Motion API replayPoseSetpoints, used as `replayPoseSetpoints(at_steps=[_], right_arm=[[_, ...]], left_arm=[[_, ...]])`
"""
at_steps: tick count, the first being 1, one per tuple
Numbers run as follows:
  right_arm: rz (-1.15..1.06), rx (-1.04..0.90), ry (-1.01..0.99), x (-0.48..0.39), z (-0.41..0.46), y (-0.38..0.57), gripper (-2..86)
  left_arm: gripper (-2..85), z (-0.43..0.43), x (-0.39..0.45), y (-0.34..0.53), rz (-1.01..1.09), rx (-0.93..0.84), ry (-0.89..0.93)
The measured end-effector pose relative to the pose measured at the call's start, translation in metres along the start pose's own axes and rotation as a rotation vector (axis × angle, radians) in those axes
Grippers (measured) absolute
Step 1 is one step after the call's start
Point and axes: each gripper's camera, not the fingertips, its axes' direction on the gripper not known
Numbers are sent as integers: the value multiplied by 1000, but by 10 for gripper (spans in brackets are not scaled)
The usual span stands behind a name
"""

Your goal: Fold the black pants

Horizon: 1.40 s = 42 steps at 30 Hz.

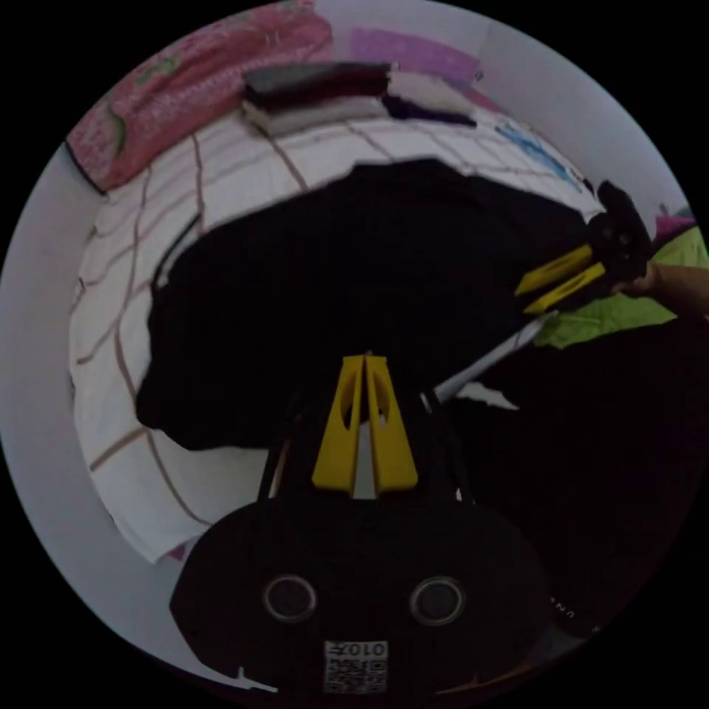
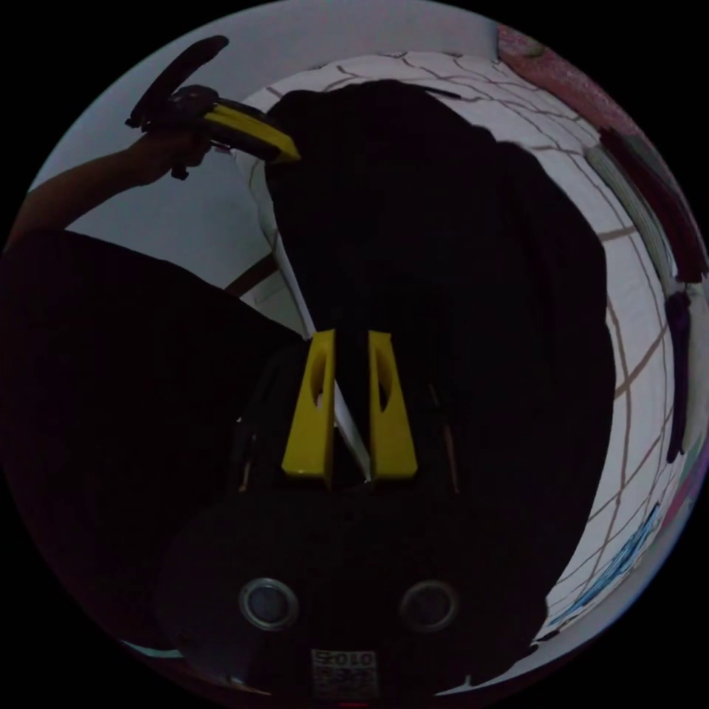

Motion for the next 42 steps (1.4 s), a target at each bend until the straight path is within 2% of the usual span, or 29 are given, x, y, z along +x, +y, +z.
replayPoseSetpoints(at_steps=[4, 6, 9, 14, 19, 23, 38, 42], right_arm=[[99, 104, -29, 13, -15, 41, 74], [186, 211, 4, 23, -34, 72, 73], [419, 292, 109, 54, -58, 145, 76], [946, 305, 275, 123, -87, 317, 80], [1192, 336, 314, 163, -97, 429, 81], [1209, 378, 258, 184, -82, 474, 87], [1131, 381, 270, 201, -60, 529, 77], [1151, 396, 214, 212, -60, 547, 72]], left_arm=[[-2, -12, 1, -5, -70, 20, 48], [-2, -40, 8, -12, -79, 111, 34], [-2, -73, 15, -20, -86, 199, -28], [-2, -93, 18, -40, -153, 190, -46], [-2, -106, 34, -62, -239, 222, -10], [-2, -110, 60, -84, -268, 203, 18], [-1, -139, 107, -151, -177, 136, -30], [-1, -139, 118, -166, -142, 120, -27]])
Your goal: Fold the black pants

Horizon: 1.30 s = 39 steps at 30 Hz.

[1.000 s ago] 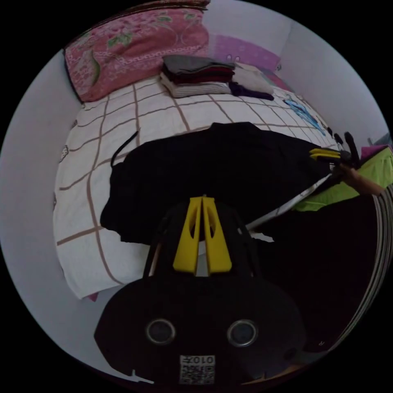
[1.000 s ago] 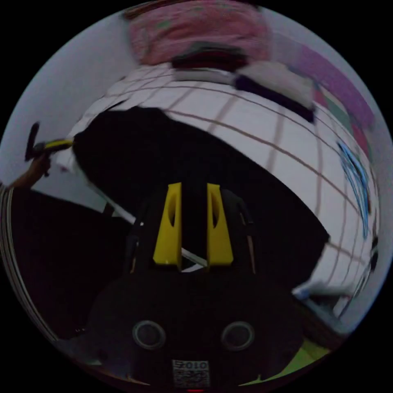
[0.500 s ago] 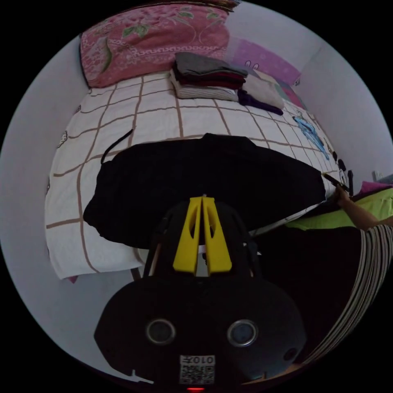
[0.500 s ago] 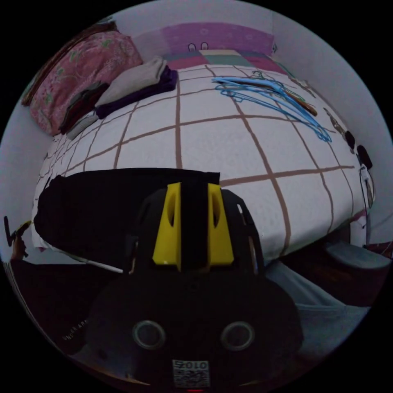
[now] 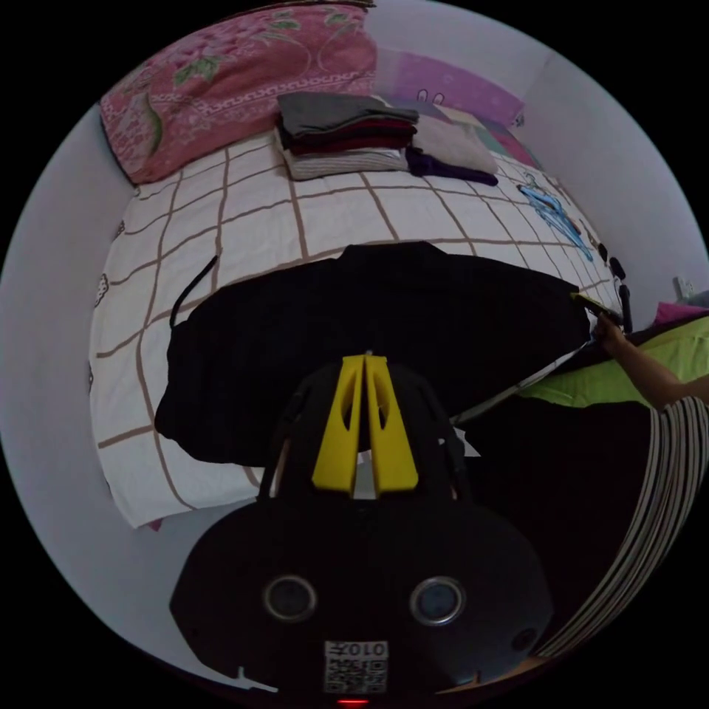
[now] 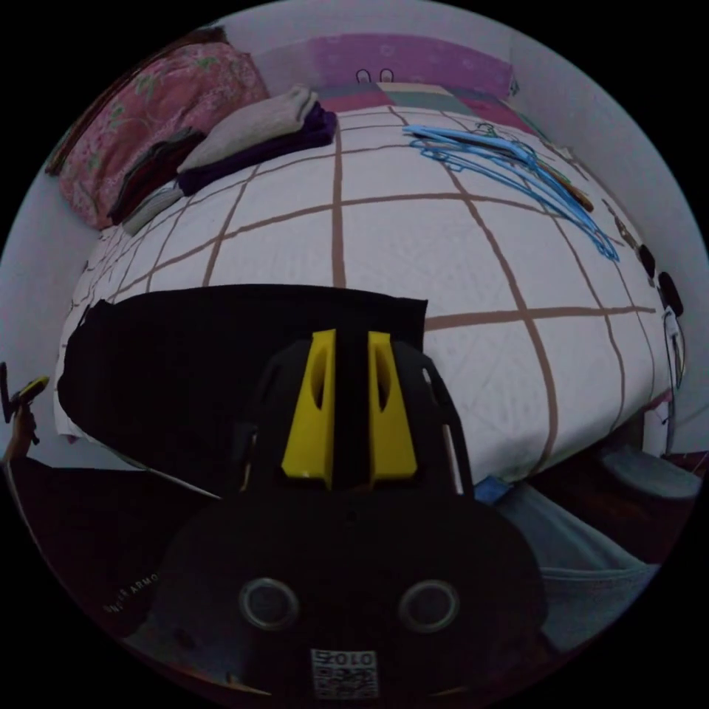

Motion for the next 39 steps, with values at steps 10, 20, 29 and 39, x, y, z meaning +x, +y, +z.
replayPoseSetpoints(at_steps=[10, 20, 29, 39], right_arm=[[-75, -36, -56, 36, -19, -16, 52], [-37, -79, 2, 63, -20, -32, 54], [-18, -62, 62, 60, -57, -35, 75], [-24, -328, 141, 32, -40, -22, 80]], left_arm=[[-2, -2, 20, -24, 32, -27, -2], [-2, -9, 23, -34, 4, -31, -12], [-1, -3, 16, -27, -42, -51, -16], [-2, 13, 21, -35, 18, -87, 2]])
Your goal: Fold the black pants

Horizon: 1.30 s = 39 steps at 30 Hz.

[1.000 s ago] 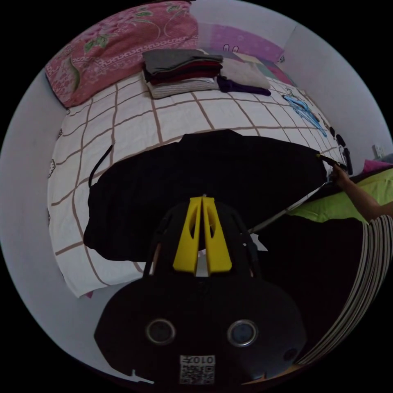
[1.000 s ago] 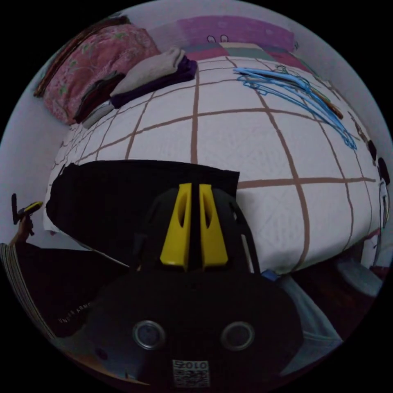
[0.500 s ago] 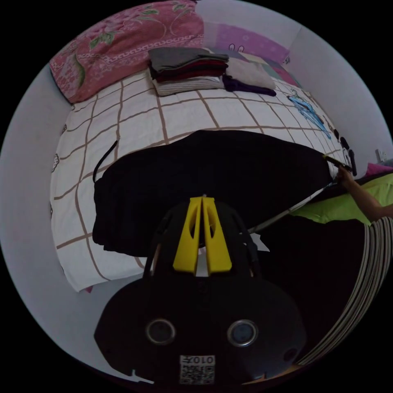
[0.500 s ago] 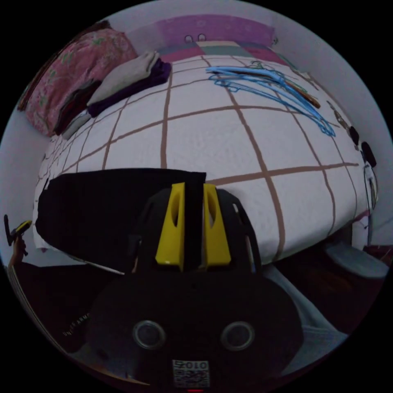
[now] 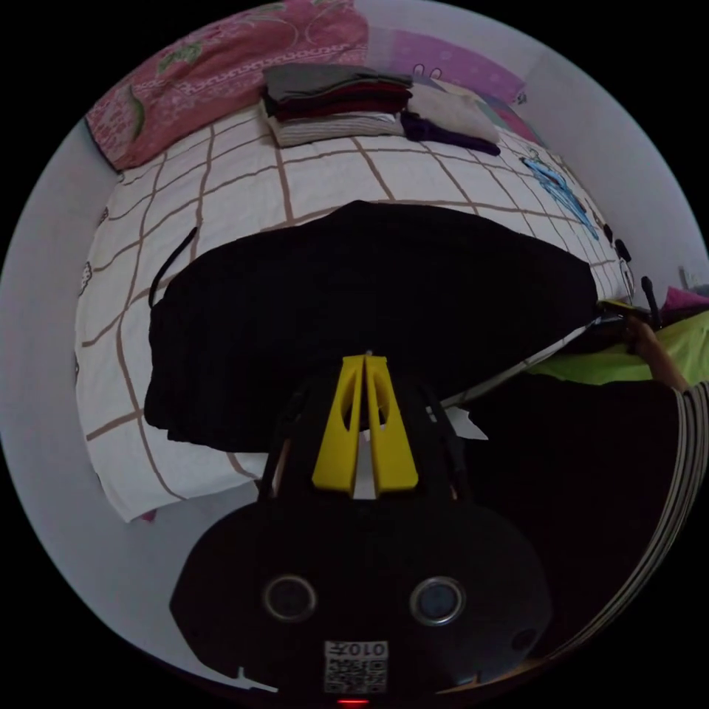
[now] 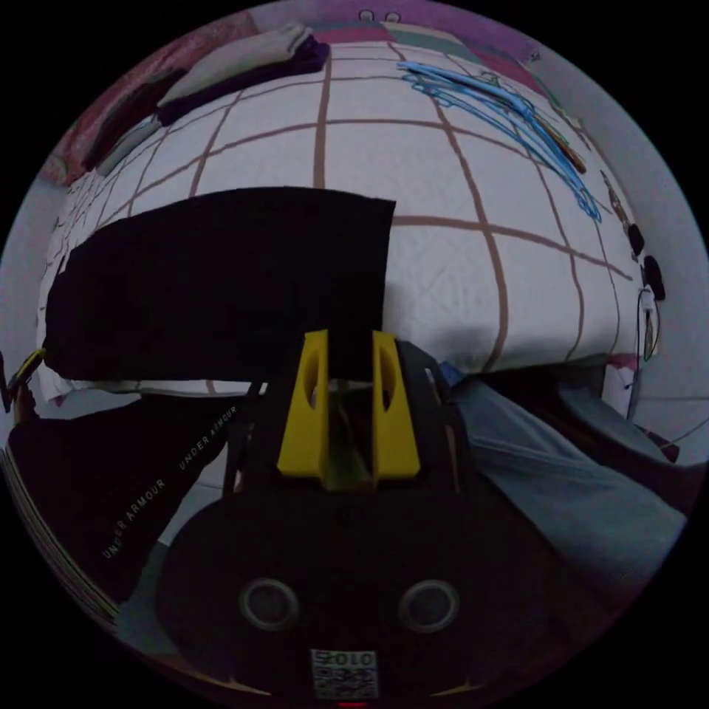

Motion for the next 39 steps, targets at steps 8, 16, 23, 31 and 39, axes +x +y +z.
replayPoseSetpoints(at_steps=[8, 16, 23, 31, 39], right_arm=[[68, -45, 28, -9, 2, -20, 89], [104, 177, 10, -15, -30, -64, 85], [42, 82, -4, -29, -16, -101, 57], [36, 172, 5, -49, -42, -102, 42], [124, 153, -24, -65, -12, -104, 48]], left_arm=[[-2, 2, -2, -7, 21, 4, 8], [-2, -2, -13, -3, -19, 17, -7], [-2, -6, -16, -4, -6, 11, -34], [-2, 4, -25, 4, -28, -1, -21], [-2, 9, -39, 12, -37, -9, -45]])
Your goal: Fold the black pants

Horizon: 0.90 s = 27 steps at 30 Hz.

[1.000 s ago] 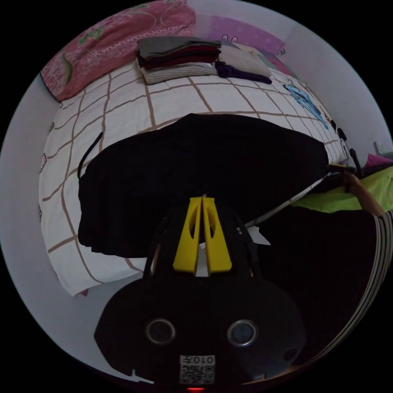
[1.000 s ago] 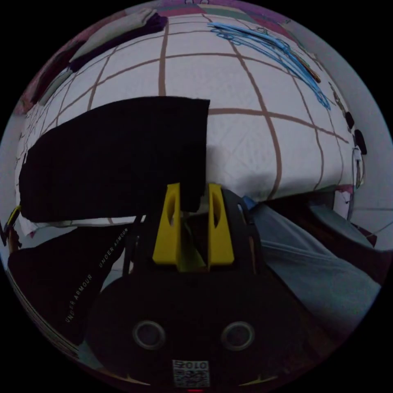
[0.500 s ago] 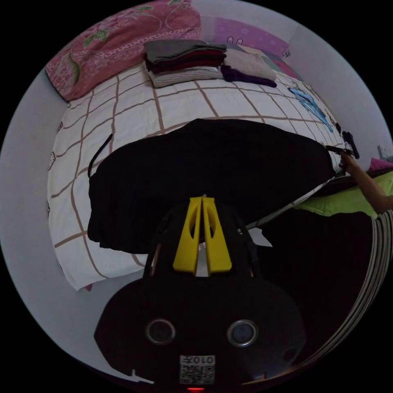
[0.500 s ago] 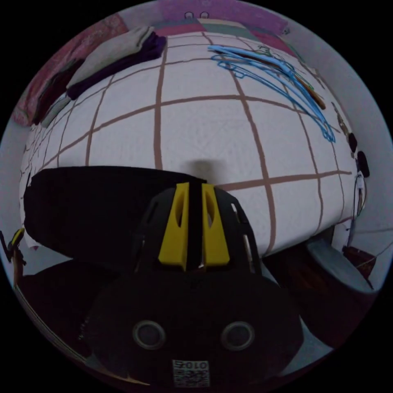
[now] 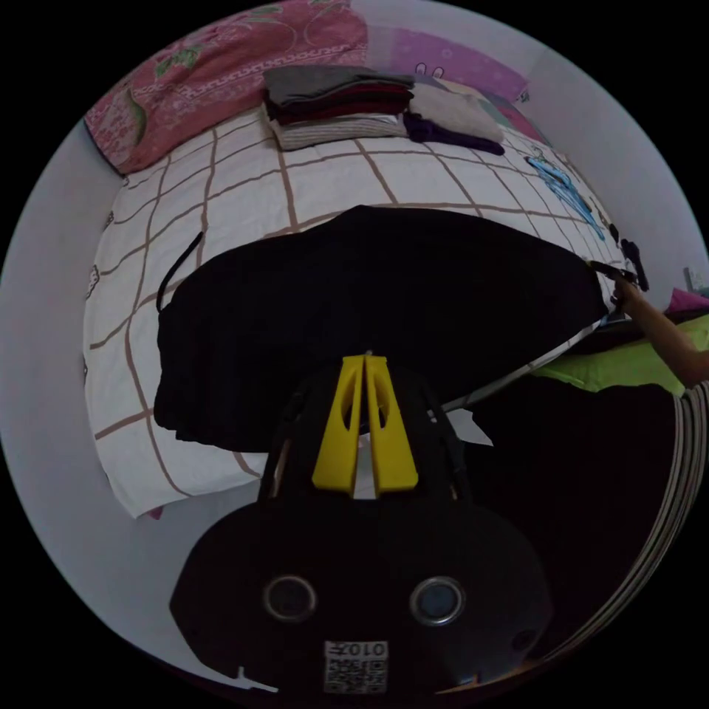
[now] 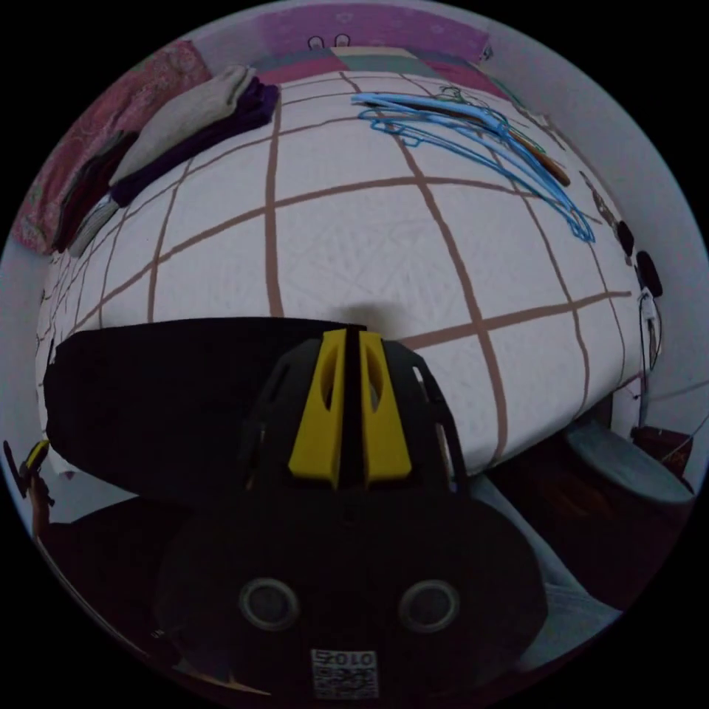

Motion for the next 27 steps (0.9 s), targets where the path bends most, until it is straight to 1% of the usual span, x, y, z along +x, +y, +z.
replayPoseSetpoints(at_steps=[3, 6, 10, 12, 14, 16, 18, 20, 23, 27], right_arm=[[2, 28, 19, -8, -10, 4, 47], [51, 92, 48, -14, -26, 16, 48], [-39, 106, 8, -46, -31, 36, 54], [-75, 89, -22, -63, -26, 43, 57], [-128, -17, -64, -84, -7, 48, 63], [-134, -58, -34, -96, 5, 51, 66], [-95, -48, -22, -103, 0, 50, 67], [-62, 27, -1, -115, -19, 48, 67], [-102, 97, 48, -139, -41, 49, 64], [-155, 126, 38, -174, -52, 51, 61]], left_arm=[[-2, 5, -11, 7, -48, -1, -19], [-2, 13, -19, 13, -64, -6, -34], [-1, 22, -32, 14, -65, -12, -71], [0, 21, -49, 14, -116, 17, -101], [2, 18, -66, 16, -173, 54, -93], [5, 14, -84, 19, -226, 85, -107], [14, 9, -108, 24, -281, 106, -163], [27, 4, -127, 29, -319, 125, -216], [48, 2, -163, 34, -379, 145, -249], [73, 15, -212, 37, -463, 148, -151]])
